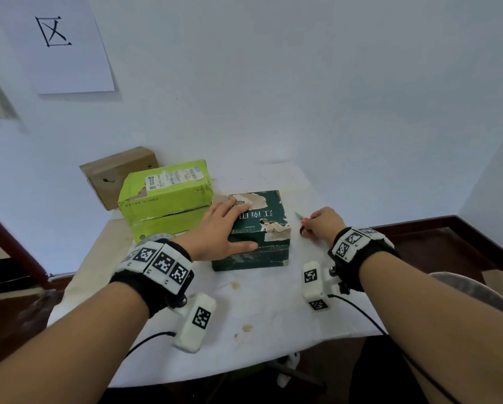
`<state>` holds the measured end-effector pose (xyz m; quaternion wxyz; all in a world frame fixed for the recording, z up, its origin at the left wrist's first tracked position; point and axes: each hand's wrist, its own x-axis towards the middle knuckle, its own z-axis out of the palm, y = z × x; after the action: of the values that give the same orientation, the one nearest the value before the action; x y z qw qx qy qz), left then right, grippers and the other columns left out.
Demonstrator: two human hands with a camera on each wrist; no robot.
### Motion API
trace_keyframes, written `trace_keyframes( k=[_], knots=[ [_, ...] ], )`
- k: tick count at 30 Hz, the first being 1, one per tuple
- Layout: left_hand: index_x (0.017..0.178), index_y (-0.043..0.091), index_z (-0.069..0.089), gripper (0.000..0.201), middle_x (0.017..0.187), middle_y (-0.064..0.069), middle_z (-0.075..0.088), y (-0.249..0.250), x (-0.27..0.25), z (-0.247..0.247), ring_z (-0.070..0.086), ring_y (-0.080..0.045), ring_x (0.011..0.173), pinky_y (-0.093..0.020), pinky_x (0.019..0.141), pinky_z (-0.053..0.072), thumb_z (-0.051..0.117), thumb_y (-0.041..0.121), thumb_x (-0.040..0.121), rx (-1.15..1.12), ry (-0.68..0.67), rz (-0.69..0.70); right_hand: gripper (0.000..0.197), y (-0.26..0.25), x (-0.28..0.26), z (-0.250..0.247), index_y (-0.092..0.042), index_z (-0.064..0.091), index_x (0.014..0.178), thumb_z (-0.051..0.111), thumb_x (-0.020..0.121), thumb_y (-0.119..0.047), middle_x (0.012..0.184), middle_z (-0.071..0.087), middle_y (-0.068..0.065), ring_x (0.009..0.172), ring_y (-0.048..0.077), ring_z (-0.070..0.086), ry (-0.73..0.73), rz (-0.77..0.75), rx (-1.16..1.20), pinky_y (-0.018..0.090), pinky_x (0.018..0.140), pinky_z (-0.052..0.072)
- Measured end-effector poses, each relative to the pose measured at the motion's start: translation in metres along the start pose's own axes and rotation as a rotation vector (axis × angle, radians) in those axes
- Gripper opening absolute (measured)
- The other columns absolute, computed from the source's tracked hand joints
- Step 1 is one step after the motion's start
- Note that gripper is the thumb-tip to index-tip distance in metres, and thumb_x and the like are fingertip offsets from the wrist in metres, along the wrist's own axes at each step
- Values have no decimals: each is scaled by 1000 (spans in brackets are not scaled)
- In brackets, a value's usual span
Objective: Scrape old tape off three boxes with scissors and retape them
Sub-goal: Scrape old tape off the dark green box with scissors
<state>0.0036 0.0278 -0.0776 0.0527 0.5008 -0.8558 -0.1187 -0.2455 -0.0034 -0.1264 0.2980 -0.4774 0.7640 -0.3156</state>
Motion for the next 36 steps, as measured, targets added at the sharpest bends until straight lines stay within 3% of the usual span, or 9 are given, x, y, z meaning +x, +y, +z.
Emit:
trace_keyframes(
  k=[2,6,9,12,18,24,27,32,36],
  knots=[
    [152,30,13,90,161,-3,4,1,-1,0,-3,-23,148,-40,120,3,54,66,81,-1,-8,-3,27,4,-7,-4,-11,52,61,59,84,3,71,61,11,67,23,60,16,16,280,35,78,50],
    [151,32,12,93,160,2,2,7,-3,-8,-2,-20,148,-54,118,8,46,75,76,32,-79,-58,8,-6,-26,-17,-3,66,88,59,88,-6,73,61,8,45,4,47,96,-1,598,11,43,33],
    [146,32,24,96,159,7,5,14,0,-18,1,-20,148,-63,113,11,37,84,66,137,-59,-88,20,-17,-31,-31,-3,61,108,59,91,-15,85,64,8,57,7,52,181,2,809,14,49,40],
    [147,34,23,101,161,8,-5,19,6,-21,-3,-21,148,-59,115,12,36,85,60,64,-47,-73,14,-29,-44,-43,-8,56,103,58,93,-18,84,64,6,58,10,59,211,-65,929,15,47,45],
    [152,31,17,99,161,2,6,20,5,0,2,-19,148,-39,120,8,40,78,68,24,22,-40,9,-43,-72,-45,-17,61,84,61,90,-23,76,66,1,57,8,55,220,-349,673,21,62,45],
    [152,34,16,106,162,4,5,19,5,1,1,-18,148,-41,120,11,35,84,60,32,19,-68,16,-48,-90,-38,-15,59,78,63,89,-27,70,67,0,57,3,55,216,-523,454,24,69,49],
    [151,36,15,108,162,5,4,20,5,1,1,-18,148,-43,120,11,33,86,58,22,8,-76,18,-46,-94,-34,-15,58,79,62,89,-28,75,67,3,62,11,56,241,-559,369,22,68,46],
    [152,36,14,107,162,5,3,20,4,0,-1,-18,148,-42,120,9,33,85,58,34,0,-83,18,-53,-97,-36,-11,59,84,61,90,-27,67,52,-13,62,4,48,273,-680,192,16,63,40],
    [151,38,12,107,161,6,3,18,6,2,-3,-17,148,-45,120,10,33,86,58,34,3,-87,18,-56,-98,-32,-10,59,85,61,91,-27,68,53,-14,62,3,49,249,-731,160,11,59,38]
  ],
)
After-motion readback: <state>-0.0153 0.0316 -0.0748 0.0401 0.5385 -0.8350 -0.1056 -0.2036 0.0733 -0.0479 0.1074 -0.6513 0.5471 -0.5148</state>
